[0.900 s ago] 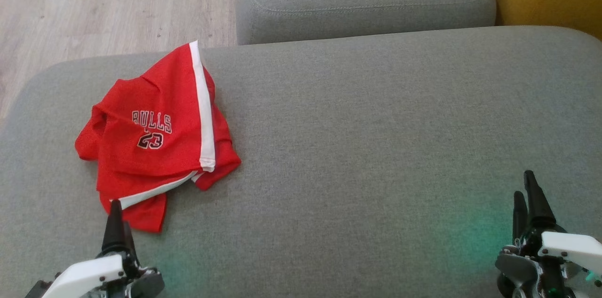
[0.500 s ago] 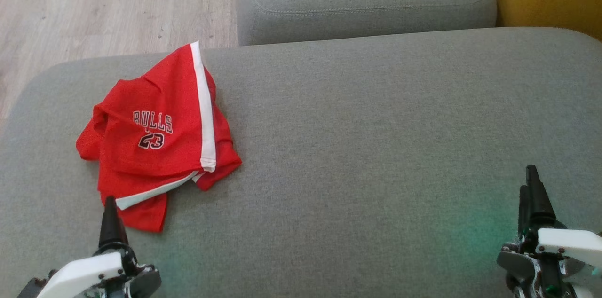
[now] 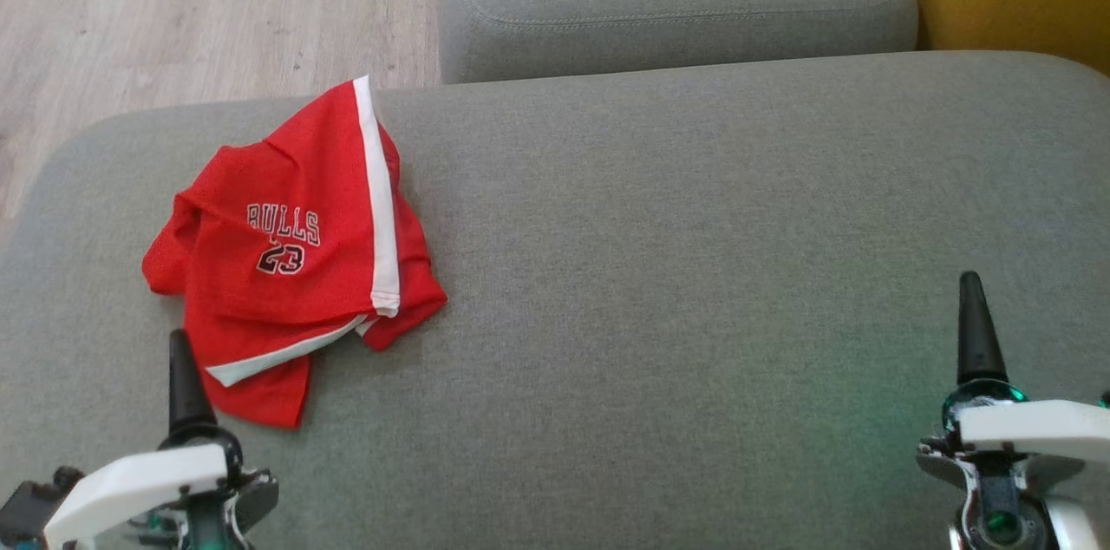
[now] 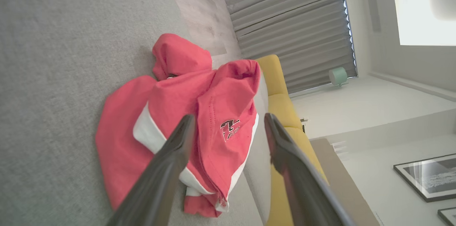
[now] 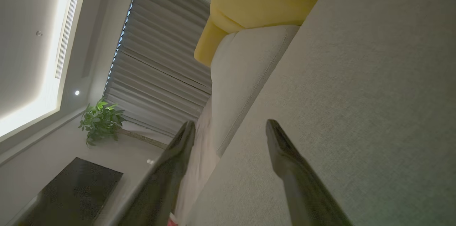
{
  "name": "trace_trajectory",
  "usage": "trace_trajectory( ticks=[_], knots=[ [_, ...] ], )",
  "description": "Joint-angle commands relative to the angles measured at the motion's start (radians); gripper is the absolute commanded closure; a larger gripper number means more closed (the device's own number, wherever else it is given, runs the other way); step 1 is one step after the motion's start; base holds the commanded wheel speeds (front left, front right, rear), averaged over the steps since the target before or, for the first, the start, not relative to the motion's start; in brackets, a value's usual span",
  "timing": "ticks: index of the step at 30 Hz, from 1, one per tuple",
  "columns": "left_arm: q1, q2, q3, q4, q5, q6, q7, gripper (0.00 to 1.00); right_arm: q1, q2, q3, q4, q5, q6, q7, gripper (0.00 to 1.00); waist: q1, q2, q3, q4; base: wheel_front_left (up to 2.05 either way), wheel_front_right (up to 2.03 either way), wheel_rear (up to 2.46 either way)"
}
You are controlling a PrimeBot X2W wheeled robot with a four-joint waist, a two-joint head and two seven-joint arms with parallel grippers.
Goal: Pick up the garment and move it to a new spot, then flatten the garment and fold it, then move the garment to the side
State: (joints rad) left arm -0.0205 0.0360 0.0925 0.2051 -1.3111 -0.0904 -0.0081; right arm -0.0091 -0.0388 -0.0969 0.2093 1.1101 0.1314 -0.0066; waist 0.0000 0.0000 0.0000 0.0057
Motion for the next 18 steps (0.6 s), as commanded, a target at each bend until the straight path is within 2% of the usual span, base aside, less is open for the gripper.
trace_trajectory(
  ticks=[1,11,18],
  knots=[
    [-0.043,0.008,0.006,-0.049,0.031,0.004,-0.009,0.00,-0.046,-0.006,0.016,-0.049,-0.040,0.000,-0.012,0.00,0.0000,0.0000,0.000,0.000,0.00,0.00,0.00],
    [-0.041,0.008,-0.051,-0.121,0.216,0.038,-0.039,0.00,-0.042,-0.006,0.064,-0.095,-0.255,0.000,-0.041,0.00,0.0000,0.0000,0.003,-0.001,0.00,0.00,0.00],
    [-0.044,0.009,-0.120,-0.135,0.411,0.043,-0.060,0.00,-0.038,-0.007,0.101,-0.104,-0.403,0.000,-0.062,0.00,0.0000,0.0000,0.005,-0.001,0.00,0.00,0.00]
  ],
)
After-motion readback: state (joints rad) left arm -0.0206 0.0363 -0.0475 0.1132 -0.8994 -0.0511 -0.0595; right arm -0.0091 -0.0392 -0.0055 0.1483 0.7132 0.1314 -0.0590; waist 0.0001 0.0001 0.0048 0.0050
